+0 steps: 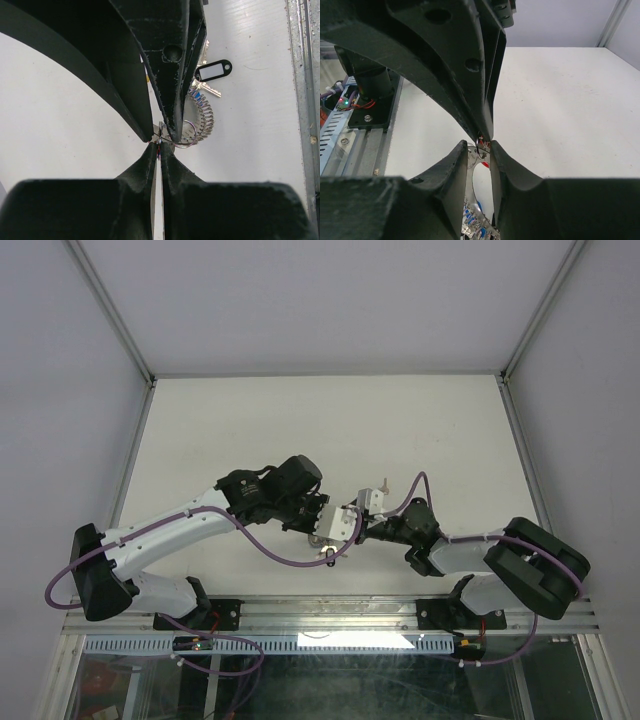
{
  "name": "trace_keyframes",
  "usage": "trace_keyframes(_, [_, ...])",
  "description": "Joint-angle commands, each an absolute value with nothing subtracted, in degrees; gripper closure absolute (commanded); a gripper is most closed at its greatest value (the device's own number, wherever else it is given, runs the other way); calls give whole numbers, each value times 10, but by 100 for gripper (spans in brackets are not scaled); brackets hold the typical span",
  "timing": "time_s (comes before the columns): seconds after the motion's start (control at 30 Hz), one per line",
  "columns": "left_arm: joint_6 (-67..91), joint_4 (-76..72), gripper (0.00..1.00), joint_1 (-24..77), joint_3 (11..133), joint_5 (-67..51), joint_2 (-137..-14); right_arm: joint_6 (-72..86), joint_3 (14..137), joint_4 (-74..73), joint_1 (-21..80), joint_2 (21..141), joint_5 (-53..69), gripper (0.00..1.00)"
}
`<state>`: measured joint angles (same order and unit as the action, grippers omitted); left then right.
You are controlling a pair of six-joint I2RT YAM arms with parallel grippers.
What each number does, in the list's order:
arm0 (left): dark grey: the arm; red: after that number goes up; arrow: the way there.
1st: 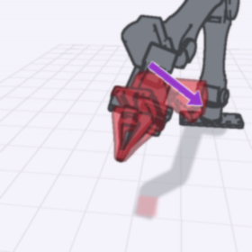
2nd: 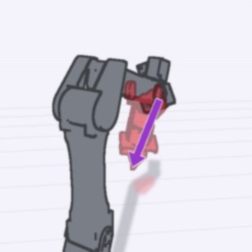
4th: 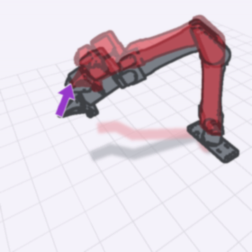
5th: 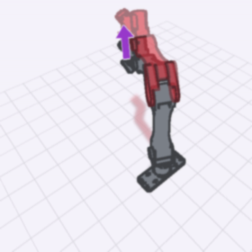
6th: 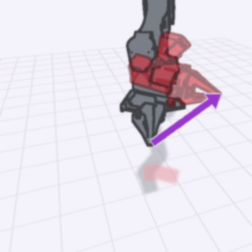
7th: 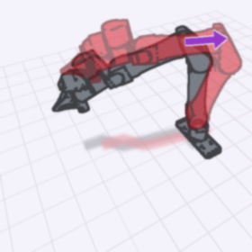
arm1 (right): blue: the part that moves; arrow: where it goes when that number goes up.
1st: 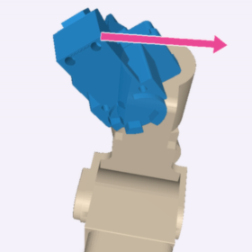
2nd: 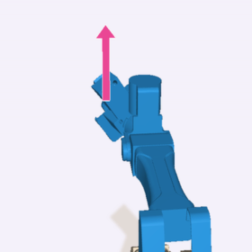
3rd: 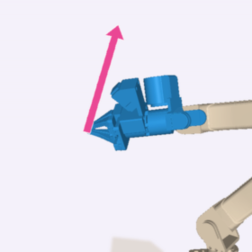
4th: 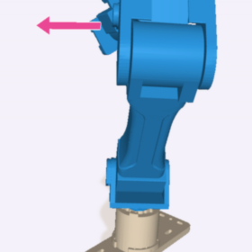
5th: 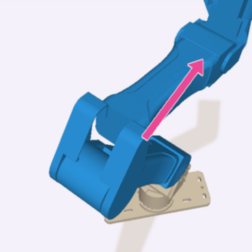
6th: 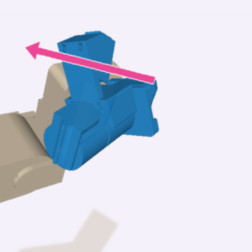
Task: Put the keys on the keyring
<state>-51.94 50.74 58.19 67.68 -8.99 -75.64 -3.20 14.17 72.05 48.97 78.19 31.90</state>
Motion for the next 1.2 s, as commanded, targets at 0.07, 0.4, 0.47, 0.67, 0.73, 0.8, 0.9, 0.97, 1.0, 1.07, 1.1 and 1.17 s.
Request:
trace_keyframes(0.07, [-526, 493, 100, 588, 699, -94, -744, -43, 158, 736, 493, 777, 310, 76])
trace_keyframes(0.4, [-523, 493, 100, 588, 703, -96, -747, -45, 164, 729, 494, 783, 310, 79])
trace_keyframes(0.47, [-523, 493, 100, 588, 704, -96, -746, -47, 165, 726, 495, 784, 311, 82])
trace_keyframes(0.67, [-520, 493, 100, 588, 703, -105, -743, -52, 159, 727, 495, 776, 304, 100])
trace_keyframes(0.73, [-519, 492, 100, 588, 701, -110, -740, -53, 155, 733, 495, 772, 299, 100])
trace_keyframes(0.8, [-512, 485, 96, 588, 694, -112, -733, -55, 149, 738, 495, 769, 295, 100])
trace_keyframes(0.9, [-501, 465, 83, 588, 673, -112, -714, -58, 139, 747, 495, 763, 288, 100])
trace_keyframes(0.97, [-493, 454, 78, 588, 659, -112, -698, -61, 131, 753, 495, 758, 283, 100])
trace_keyframes(1.0, [-491, 449, 76, 588, 653, -112, -692, -63, 126, 755, 495, 755, 282, 100])
trace_keyframes(1.07, [-485, 441, 71, 588, 640, -109, -678, -69, 119, 758, 495, 749, 282, 100])
trace_keyframes(1.1, [-483, 438, 70, 588, 635, -108, -672, -72, 115, 758, 495, 746, 282, 100])
trace_keyframes(1.17, [-480, 427, 68, 588, 625, -106, -661, -78, 109, 758, 495, 739, 282, 100])
